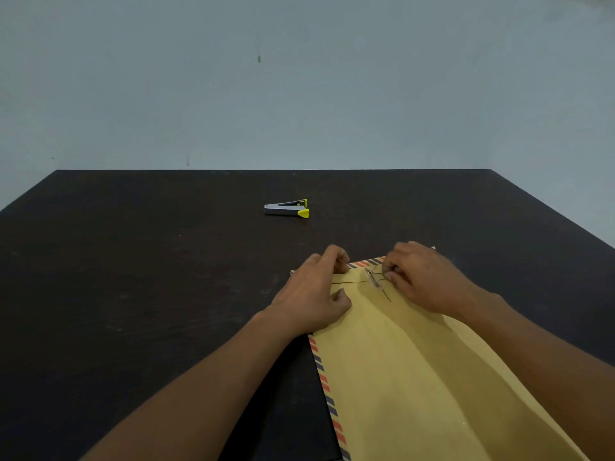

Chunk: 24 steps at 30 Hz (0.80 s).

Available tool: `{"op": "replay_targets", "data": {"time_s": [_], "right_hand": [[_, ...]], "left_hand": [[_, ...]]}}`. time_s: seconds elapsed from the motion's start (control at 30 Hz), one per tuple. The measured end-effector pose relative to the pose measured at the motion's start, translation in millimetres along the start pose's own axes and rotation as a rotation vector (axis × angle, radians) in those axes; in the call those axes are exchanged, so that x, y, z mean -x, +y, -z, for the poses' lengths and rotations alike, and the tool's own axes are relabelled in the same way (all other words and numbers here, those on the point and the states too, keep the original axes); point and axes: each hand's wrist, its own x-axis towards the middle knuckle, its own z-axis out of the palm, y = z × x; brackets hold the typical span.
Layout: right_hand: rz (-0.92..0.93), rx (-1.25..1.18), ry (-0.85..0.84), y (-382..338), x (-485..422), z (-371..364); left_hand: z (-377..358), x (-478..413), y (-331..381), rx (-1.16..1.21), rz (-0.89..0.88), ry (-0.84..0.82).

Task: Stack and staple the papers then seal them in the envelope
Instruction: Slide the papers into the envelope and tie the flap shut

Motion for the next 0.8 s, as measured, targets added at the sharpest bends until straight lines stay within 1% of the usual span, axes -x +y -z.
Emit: {"op": "replay_targets", "data": {"time_s": [0.13, 0.3, 0.37, 0.47, 0.57, 0.7, 0.8], "right_hand": [[-0.030, -0.046, 0.056, 9.4, 17.8, -6.2], [-0.071, -0.080, 0.089, 4.8, 31.8, -7.1], [-0.109, -0.090, 0.090, 0.2, 35.2, -5.5], [-0.229, -0.157, 0.009, -11.3, 36.9, -2.3], [-0.313, -0.113, -0.111, -19.4, 34.8, 2.5], [-0.291, -0.025, -0.181, -19.8, 27.1, 12.7], [-0.263, -0.112, -0.231, -15.0, 16.5, 15.2]], "left_hand": [[0.2, 0.2, 1.5, -0.028, -0.004, -0.001], [-1.7, 5.3, 7.5, -0.231, -0.124, 0.041], [-3.5, 5.9, 8.2, -0.309, -0.142, 0.074], [-5.4, 5.4, 9.2, -0.425, -0.129, 0.090], [-3.4, 5.9, 14.2, -0.471, -0.109, 0.066], [3.1, 3.4, 27.9, -0.547, -0.069, -0.017], [9.1, 4.2, 36.9, -0.580, -0.040, -0.058]]}}
